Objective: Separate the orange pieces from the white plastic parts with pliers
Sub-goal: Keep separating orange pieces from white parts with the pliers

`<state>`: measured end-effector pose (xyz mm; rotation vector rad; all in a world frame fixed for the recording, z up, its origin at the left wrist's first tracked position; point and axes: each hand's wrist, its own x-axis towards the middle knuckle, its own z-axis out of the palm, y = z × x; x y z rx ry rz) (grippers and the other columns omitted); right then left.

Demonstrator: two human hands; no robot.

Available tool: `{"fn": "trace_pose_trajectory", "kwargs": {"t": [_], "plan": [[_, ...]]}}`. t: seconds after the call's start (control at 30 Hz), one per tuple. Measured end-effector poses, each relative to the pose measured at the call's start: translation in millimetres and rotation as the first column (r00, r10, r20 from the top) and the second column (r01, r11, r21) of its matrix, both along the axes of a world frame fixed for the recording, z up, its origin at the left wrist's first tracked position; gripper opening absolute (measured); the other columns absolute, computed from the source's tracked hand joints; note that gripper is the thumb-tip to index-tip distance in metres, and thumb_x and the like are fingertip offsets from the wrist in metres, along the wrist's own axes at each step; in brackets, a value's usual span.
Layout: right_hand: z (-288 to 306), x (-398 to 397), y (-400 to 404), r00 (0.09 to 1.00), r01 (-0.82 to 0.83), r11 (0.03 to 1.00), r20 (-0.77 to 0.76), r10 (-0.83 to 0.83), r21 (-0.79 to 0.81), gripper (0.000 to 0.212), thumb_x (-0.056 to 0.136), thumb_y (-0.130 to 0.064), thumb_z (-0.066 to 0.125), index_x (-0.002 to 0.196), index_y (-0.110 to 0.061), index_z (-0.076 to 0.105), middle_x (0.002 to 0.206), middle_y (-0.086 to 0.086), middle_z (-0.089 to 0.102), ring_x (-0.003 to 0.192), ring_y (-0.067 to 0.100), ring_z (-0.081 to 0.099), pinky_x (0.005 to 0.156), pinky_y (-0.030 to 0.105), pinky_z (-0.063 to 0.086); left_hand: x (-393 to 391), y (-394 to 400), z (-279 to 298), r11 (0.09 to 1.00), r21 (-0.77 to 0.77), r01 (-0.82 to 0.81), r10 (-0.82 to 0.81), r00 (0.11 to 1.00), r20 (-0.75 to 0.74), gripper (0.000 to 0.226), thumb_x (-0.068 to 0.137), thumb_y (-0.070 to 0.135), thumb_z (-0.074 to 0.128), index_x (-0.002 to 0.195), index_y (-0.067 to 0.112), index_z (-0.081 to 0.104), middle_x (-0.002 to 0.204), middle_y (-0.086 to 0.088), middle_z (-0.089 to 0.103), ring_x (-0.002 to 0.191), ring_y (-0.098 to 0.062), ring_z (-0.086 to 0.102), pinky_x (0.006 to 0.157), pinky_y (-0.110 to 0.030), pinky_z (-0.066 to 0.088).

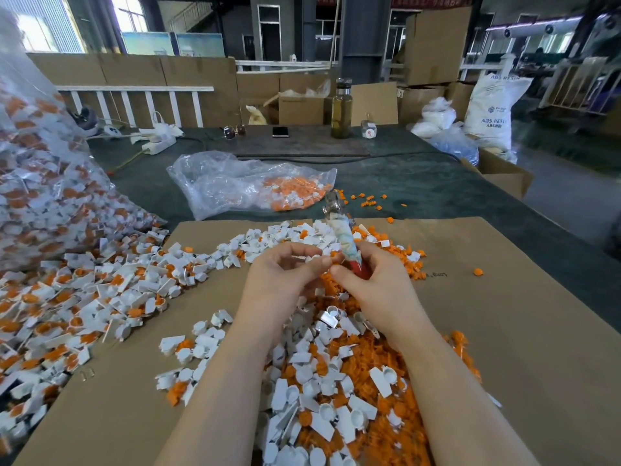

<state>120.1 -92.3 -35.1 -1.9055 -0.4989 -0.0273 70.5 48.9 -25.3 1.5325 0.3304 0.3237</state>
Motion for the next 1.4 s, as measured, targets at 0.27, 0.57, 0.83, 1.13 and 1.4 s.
{"fn": "trace_pose_trajectory", "kwargs": {"t": [0.27, 0.57, 0.83, 1.13, 1.4], "plan": [[3.1, -3.8, 1.1, 1.0, -0.022, 0.999, -0.01, 0.023, 0.035, 0.012, 0.086, -0.025, 0.069, 0.097, -0.02, 0.065, 0.09, -0.001, 0.067, 0.084, 0.014, 0.064, 0.08, 0.042, 0.056, -1.0, 3.2, -0.8, 0.992, -0.115, 0.045, -0.045, 0.999, 0.0, 0.031, 0.053, 0.032, 0.084, 0.081, 0.022, 0.077, 0.076, -0.002, 0.074, 0.06, -0.009, 0.064, 0.059, -0.022, 0.052], [-0.1, -2.9, 3.9, 0.999, -0.038, 0.999, 0.027, 0.038, -0.016, 0.013, 0.086, -0.021, 0.068, 0.098, -0.021, 0.068, 0.087, 0.001, 0.069, 0.082, 0.017, 0.063, 0.078, 0.046, 0.054, 1.4, 0.3, -1.2, 0.973, -0.218, 0.08, -0.074, 0.997, 0.036, 0.035, 0.061, 0.024, 0.082, 0.093, 0.01, 0.076, 0.078, -0.007, 0.074, 0.059, -0.008, 0.064, 0.057, -0.018, 0.052], [-2.6, 1.1, 1.3, 0.999, 0.042, 0.993, -0.001, -0.042, 0.113, 0.015, 0.08, -0.019, 0.074, 0.089, -0.025, 0.064, 0.081, -0.006, 0.068, 0.074, 0.009, 0.064, 0.07, 0.032, 0.056, 1.4, -1.7, 0.4, 0.963, -0.265, 0.056, -0.049, 0.998, 0.036, 0.013, 0.083, 0.009, 0.074, 0.096, 0.008, 0.074, 0.074, -0.006, 0.075, 0.063, -0.011, 0.07, 0.057, -0.019, 0.055], [-1.6, -0.9, 3.9, 0.999, 0.039, 0.991, 0.009, -0.04, 0.132, 0.012, 0.087, -0.028, 0.07, 0.089, -0.018, 0.066, 0.083, 0.007, 0.069, 0.081, 0.023, 0.065, 0.08, 0.05, 0.054, 1.2, -6.2, -1.0, 0.981, -0.193, -0.031, 0.03, 0.999, -0.009, 0.015, 0.082, 0.008, 0.077, 0.095, 0.003, 0.072, 0.076, -0.009, 0.076, 0.062, -0.013, 0.072, 0.055, -0.02, 0.056], [-4.3, 4.0, 0.8, 0.994, 0.104, 0.975, 0.008, -0.107, 0.195, 0.006, 0.087, -0.025, 0.07, 0.088, -0.026, 0.064, 0.079, -0.013, 0.069, 0.075, 0.0, 0.064, 0.061, 0.011, 0.048, 2.1, -7.0, 0.4, 0.982, -0.189, -0.02, 0.017, 1.0, -0.02, 0.015, 0.082, -0.002, 0.075, 0.093, 0.007, 0.071, 0.077, -0.01, 0.076, 0.074, -0.021, 0.075, 0.066, -0.027, 0.061]]}}
